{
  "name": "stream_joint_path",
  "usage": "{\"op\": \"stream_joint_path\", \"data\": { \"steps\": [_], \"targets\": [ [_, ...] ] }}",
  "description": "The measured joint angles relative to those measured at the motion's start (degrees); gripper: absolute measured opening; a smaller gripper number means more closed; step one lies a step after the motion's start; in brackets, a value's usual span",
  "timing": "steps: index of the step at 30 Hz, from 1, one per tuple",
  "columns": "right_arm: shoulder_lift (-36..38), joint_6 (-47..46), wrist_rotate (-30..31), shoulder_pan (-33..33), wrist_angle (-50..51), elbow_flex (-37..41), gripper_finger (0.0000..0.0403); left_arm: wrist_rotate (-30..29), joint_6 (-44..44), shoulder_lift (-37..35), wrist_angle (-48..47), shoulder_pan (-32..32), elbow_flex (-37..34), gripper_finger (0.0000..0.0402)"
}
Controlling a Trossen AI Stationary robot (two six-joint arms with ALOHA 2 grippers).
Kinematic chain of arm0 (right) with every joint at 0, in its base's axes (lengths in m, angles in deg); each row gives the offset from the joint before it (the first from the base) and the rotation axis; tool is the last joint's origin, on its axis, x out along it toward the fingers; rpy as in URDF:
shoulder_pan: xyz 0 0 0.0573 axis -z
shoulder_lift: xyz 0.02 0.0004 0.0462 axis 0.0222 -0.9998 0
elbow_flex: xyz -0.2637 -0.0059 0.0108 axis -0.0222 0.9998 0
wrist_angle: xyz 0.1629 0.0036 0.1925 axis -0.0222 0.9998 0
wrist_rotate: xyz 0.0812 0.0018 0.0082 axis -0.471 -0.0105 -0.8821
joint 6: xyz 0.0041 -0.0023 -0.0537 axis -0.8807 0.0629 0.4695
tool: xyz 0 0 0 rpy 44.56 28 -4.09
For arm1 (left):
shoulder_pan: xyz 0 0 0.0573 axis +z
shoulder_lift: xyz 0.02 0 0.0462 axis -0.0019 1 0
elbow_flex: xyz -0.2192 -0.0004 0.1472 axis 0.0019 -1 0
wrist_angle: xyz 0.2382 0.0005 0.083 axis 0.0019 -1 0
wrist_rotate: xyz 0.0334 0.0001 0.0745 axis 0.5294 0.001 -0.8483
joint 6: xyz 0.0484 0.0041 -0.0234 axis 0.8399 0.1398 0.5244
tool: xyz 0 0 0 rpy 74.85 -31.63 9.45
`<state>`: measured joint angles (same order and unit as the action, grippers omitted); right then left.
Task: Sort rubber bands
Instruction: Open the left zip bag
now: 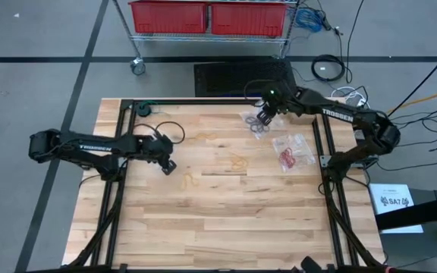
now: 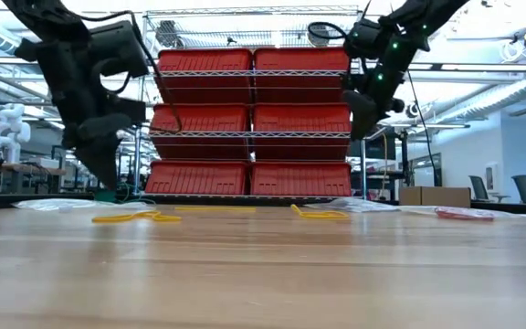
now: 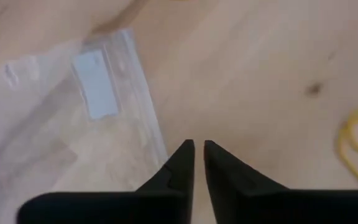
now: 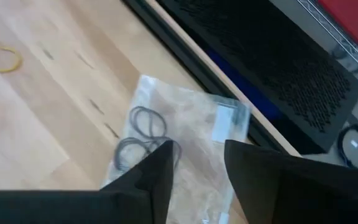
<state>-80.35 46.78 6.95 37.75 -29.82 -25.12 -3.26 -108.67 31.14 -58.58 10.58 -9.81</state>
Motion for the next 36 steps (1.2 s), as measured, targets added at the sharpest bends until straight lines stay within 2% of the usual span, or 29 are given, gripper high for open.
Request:
{"op": "stream_joint_path", "data": {
  "steps": [7,11,14,18,19,29,36],
  "targets": [
    [0.0,0.64,0.12,-3.94,-0.75,0.0,0.0144,-4.57,-2.01,8.83,-0.05,-0.01,-0.02,0.0126],
    [0.0,1.03,0.31,-5.43,-1.26,0.0,0.0144,-5.88,-3.41,14.03,0.21,0.07,0.4,0.0141],
    [0.0,1.05,0.38,-6.45,-1.53,0.0,0.0144,-6.87,-3.35,15.52,0.61,-0.69,0.59,0.0116],
    [0.0,2.66,0.35,-7.6,-1.52,0.0,0.0144,-6.76,-2.01,14.12,0.39,-2.39,1.7,0.0027],
    [0.0,3.05,0.35,-7.86,-1.6,0.0,0.0144,-6.92,-1.79,13.32,-0.12,-2.62,2.15,0.0016],
    [0.37,4.02,-0.71,-9.78,1.64,0.0,0.0128,-5.4,5.18,6.99,0.48,-4.66,9.75,0.0003],
    [6.85,7.09,-15.28,-14.22,-1.05,-0.02,0.0106,-2.08,12.23,3.79,1.86,-5.1,15.9,0.0002]
  ]
}}
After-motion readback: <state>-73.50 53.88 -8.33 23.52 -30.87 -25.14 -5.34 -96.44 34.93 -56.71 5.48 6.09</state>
